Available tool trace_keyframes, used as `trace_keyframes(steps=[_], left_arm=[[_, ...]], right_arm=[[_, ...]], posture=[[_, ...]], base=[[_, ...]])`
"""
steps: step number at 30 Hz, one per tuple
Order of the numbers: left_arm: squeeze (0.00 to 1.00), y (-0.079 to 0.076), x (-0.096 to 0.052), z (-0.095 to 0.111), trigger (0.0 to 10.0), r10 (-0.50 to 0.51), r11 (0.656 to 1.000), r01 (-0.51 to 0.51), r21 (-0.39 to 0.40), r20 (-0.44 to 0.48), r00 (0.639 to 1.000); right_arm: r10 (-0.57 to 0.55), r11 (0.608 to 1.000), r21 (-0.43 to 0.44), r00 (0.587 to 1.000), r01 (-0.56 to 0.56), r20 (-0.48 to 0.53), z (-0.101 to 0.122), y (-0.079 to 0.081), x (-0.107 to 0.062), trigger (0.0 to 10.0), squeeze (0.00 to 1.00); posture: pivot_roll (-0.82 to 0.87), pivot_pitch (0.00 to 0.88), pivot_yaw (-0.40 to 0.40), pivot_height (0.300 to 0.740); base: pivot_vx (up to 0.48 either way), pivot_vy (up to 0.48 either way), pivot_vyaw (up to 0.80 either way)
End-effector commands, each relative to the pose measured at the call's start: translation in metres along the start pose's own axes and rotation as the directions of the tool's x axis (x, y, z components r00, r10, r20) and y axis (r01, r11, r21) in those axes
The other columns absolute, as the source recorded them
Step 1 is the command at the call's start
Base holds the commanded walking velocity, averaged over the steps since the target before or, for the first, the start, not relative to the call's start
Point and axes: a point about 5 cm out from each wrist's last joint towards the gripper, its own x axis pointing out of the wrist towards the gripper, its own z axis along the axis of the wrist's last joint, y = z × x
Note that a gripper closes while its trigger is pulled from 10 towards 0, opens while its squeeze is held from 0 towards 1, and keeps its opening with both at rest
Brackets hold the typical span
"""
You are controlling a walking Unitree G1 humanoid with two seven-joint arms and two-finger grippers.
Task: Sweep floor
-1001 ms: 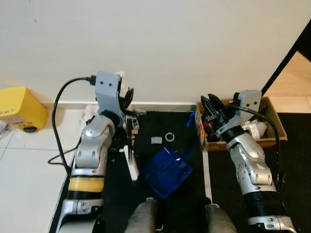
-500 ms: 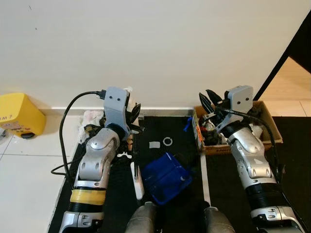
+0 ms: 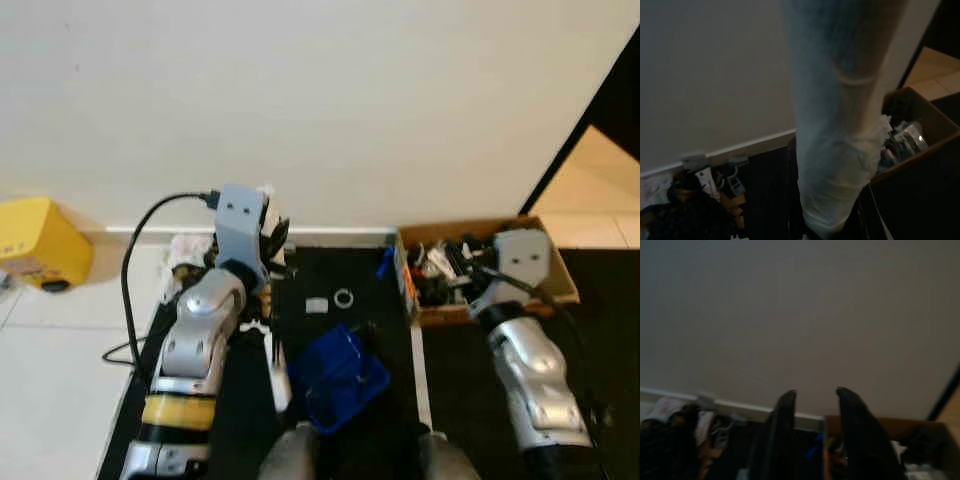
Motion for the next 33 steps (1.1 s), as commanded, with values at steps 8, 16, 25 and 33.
trace_keyframes(steps=[8, 16, 25, 33], left_arm=[[0.00, 0.007, -0.002, -0.004, 10.0, 0.000, 0.998, 0.001, 0.060, -0.017, 1.000], [0.00, 0.012, -0.004, -0.007, 10.0, 0.006, 0.998, -0.004, 0.069, -0.029, 1.000], [0.00, 0.010, -0.002, -0.009, 10.0, 0.001, 0.997, 0.001, 0.072, -0.035, 0.999], [0.00, 0.011, 0.001, -0.009, 10.0, 0.011, 0.997, -0.009, 0.073, -0.034, 0.999]], right_arm=[[0.112, 0.979, -0.155, 0.983, -0.135, -0.148, -0.010, 0.003, -0.050, 10.0, 1.00], [0.352, 0.855, -0.193, 0.812, -0.481, -0.465, -0.011, 0.001, -0.100, 10.0, 1.00], [0.505, 0.813, 0.019, 0.690, -0.582, -0.519, 0.005, 0.008, -0.110, 10.0, 0.00], [0.567, 0.806, 0.165, 0.659, -0.569, -0.495, -0.015, 0.035, -0.085, 10.0, 0.00]], posture=[[0.09, 0.163, 0.078, 0.740], [0.07, 0.178, 0.070, 0.740], [0.07, 0.181, 0.071, 0.740], [0.09, 0.177, 0.066, 0.740]], base=[[0.000, 0.000, 0.00], [0.000, 0.000, 0.00], [0.000, 0.000, 0.00], [0.000, 0.000, 0.00]])
